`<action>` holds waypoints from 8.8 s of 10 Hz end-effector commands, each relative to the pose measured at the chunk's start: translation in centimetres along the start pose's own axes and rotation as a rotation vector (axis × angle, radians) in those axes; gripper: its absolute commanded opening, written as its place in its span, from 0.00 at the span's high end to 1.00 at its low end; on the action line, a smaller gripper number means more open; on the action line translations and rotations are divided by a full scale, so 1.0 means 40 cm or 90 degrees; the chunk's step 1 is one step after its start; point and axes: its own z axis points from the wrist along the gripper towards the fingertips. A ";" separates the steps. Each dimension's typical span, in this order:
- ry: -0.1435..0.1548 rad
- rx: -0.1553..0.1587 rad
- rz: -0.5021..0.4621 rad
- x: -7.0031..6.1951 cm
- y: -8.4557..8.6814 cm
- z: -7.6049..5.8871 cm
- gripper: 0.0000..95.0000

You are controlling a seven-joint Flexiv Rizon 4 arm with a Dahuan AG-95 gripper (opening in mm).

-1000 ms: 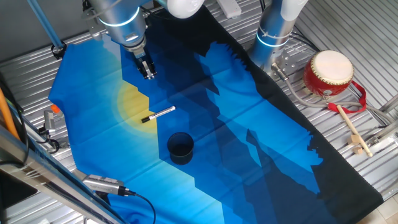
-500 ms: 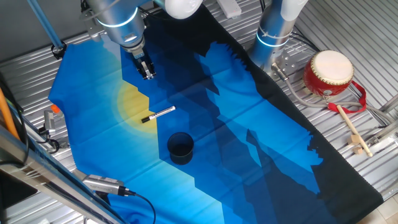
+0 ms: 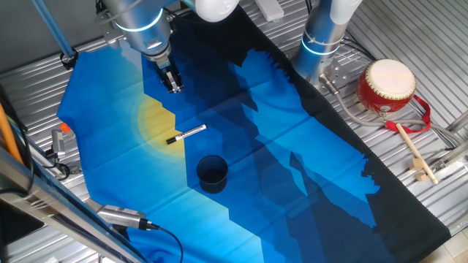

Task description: Put the pen into the pen holder

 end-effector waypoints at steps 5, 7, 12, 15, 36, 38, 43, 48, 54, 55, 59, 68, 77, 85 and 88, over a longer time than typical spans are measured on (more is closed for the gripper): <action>0.001 0.000 0.002 0.000 0.000 0.000 1.00; 0.001 0.000 0.000 0.000 0.000 0.000 1.00; 0.002 0.007 0.014 0.006 -0.003 -0.005 1.00; 0.008 0.011 0.019 0.015 -0.003 -0.006 1.00; 0.015 0.014 0.008 0.031 -0.005 -0.002 1.00; 0.015 0.014 0.008 0.031 -0.005 -0.002 1.00; 0.016 0.014 0.004 0.032 -0.005 -0.002 1.00; 0.017 0.014 0.004 0.032 -0.005 -0.002 1.00; 0.017 0.014 0.002 0.032 -0.005 -0.002 1.00; 0.017 0.014 0.002 0.032 -0.005 -0.002 1.00; 0.017 0.014 -0.002 0.032 -0.005 -0.001 1.00; 0.013 0.008 0.047 0.006 0.047 0.055 1.00; -0.028 -0.036 0.090 -0.023 0.108 0.300 1.00; -0.031 -0.043 0.111 -0.030 0.157 0.361 0.80; -0.038 -0.038 0.118 -0.025 0.166 0.390 0.80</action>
